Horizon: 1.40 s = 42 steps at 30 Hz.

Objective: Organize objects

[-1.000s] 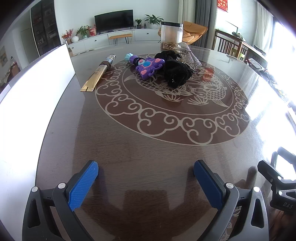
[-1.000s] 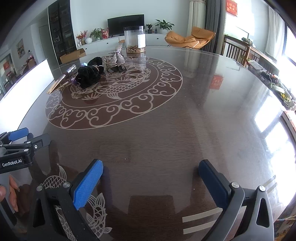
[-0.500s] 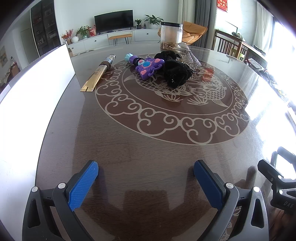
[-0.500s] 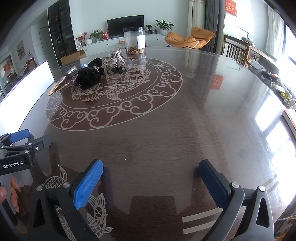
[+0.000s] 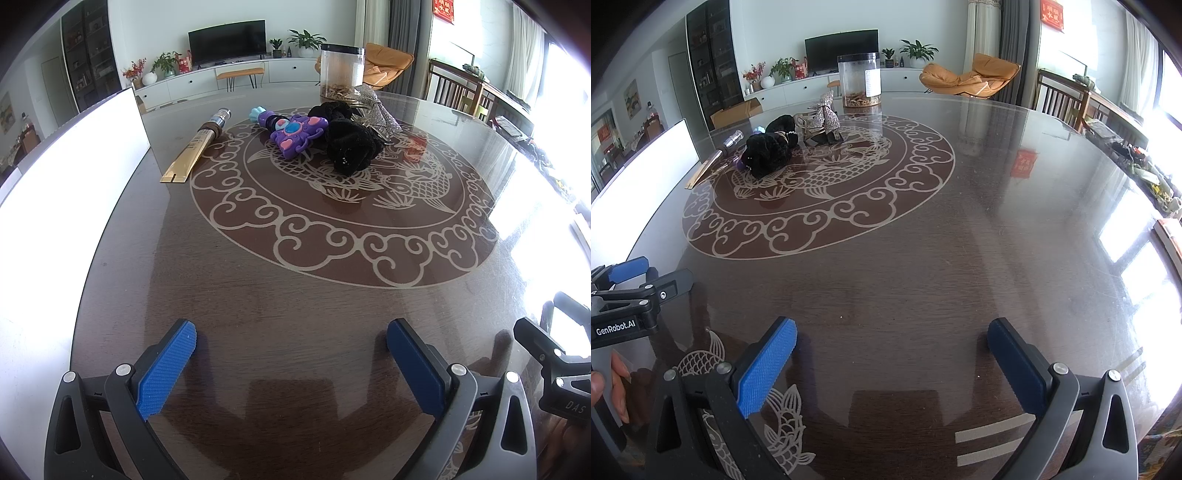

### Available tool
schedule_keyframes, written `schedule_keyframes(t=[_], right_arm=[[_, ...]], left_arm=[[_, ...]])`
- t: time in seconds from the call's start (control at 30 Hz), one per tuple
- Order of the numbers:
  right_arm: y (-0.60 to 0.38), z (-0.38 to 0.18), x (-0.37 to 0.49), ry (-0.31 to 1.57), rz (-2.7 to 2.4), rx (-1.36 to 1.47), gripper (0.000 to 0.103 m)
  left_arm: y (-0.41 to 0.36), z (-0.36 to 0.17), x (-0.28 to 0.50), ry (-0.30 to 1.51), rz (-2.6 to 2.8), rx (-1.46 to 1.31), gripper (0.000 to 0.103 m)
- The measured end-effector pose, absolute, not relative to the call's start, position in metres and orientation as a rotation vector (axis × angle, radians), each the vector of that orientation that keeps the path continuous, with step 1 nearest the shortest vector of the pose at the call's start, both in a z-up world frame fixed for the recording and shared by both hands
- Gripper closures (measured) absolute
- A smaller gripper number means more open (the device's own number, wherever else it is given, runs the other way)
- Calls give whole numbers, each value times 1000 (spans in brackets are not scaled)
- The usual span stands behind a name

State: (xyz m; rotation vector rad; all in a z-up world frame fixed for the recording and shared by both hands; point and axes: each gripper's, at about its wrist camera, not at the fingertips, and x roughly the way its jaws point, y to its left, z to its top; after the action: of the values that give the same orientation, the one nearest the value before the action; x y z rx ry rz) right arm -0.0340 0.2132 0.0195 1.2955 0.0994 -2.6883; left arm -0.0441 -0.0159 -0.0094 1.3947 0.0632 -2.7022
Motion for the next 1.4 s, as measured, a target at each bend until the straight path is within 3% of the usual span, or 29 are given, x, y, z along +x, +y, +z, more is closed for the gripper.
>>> schedule_keyframes(t=[0.77, 0.97, 1.23, 1.4], right_arm=[[216, 18, -33, 101, -2692, 1295, 0], [216, 18, -33, 101, -2692, 1295, 0], [217, 16, -33, 109, -2694, 1302, 0], [214, 21, -50, 90, -2596, 1432, 0]], left_arm=[[-15, -10, -44, 65, -2702, 1400, 0], [-20, -6, -48, 5, -2724, 1532, 0], [-39, -8, -50, 28, -2736, 1451, 0], [-40, -9, -50, 26, -2740, 1434, 0]])
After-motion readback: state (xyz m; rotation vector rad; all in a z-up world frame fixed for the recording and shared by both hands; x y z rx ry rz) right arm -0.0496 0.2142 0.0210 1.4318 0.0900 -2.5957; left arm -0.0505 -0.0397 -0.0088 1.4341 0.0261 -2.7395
